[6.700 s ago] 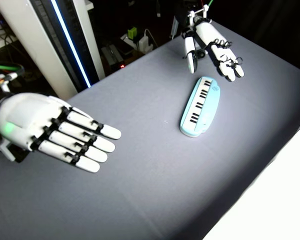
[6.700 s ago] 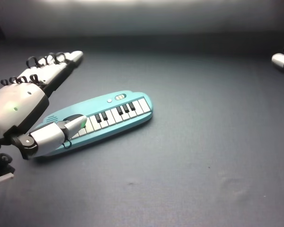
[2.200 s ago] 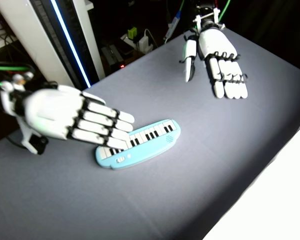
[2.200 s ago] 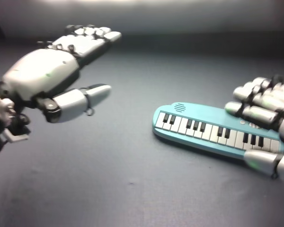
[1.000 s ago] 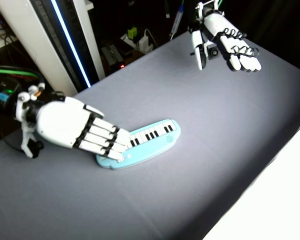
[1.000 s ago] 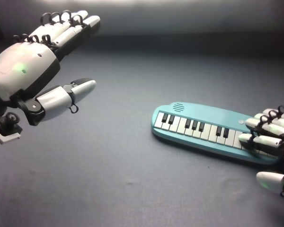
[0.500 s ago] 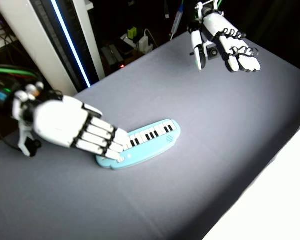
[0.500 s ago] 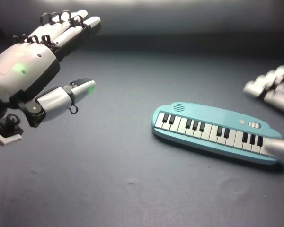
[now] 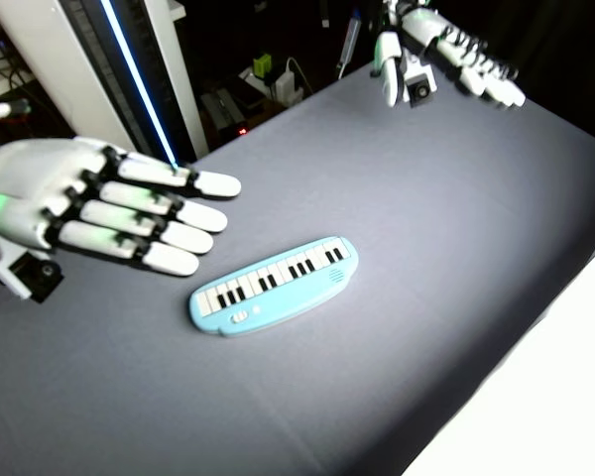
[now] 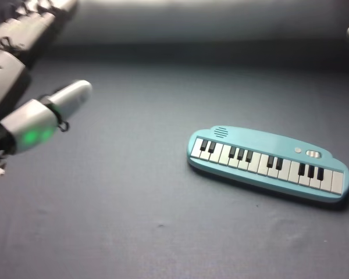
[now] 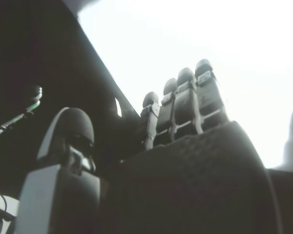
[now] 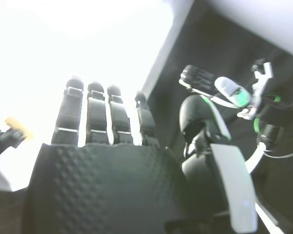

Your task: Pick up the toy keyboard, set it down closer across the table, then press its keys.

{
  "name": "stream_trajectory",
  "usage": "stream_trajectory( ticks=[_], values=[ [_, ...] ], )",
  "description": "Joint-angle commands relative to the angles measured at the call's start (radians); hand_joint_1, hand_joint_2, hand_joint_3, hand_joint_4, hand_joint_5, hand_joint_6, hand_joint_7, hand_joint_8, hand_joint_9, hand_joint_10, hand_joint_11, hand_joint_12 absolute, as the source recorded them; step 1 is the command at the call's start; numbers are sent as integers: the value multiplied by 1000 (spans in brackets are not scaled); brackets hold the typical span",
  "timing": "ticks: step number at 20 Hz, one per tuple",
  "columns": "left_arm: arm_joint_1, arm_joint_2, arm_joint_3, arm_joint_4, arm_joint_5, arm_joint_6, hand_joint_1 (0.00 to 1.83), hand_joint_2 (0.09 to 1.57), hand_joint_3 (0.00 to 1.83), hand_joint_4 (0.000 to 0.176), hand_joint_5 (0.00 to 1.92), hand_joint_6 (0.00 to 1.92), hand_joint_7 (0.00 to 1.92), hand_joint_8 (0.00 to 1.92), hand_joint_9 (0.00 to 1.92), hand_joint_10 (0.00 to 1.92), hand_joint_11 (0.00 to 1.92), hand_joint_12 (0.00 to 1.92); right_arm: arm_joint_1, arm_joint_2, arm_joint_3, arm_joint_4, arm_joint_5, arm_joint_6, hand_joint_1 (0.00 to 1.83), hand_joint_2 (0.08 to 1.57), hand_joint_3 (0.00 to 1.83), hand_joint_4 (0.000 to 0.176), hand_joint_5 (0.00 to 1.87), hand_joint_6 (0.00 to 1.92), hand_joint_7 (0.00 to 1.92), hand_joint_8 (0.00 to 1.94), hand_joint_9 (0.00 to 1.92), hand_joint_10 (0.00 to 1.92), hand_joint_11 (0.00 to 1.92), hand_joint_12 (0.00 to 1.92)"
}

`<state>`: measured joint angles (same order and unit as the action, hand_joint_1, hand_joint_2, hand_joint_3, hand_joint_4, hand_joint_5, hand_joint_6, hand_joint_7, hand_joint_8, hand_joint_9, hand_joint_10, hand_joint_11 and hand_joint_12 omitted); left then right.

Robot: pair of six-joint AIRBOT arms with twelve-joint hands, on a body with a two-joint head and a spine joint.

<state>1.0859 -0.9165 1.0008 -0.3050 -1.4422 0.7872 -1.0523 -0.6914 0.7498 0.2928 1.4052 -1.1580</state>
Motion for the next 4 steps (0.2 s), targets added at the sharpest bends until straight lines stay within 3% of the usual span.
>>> stream_trajectory(
  ticks=[1,2,3,4],
  values=[
    [-2,17,-8,6,-192,12,256,1441,9,68,0,0,0,0,0,0,0,0,-5,9,-3,2,207,19,163,1439,0,71,0,0,0,0,0,0,0,0],
    [5,26,-18,2,-220,18,228,1458,13,82,0,0,0,0,0,0,0,0,-18,14,-4,5,244,36,200,1430,0,58,0,0,0,0,0,0,0,0],
    [9,31,-23,2,-247,19,245,1451,6,81,0,0,0,0,0,0,0,0,-37,19,-5,11,285,48,228,1417,0,39,0,0,0,0,0,0,0,0],
    [12,34,-25,2,-264,19,298,1447,2,66,0,0,0,0,0,0,0,0,-43,25,-8,12,309,53,240,1423,0,22,0,0,0,0,0,0,0,0]
  ],
)
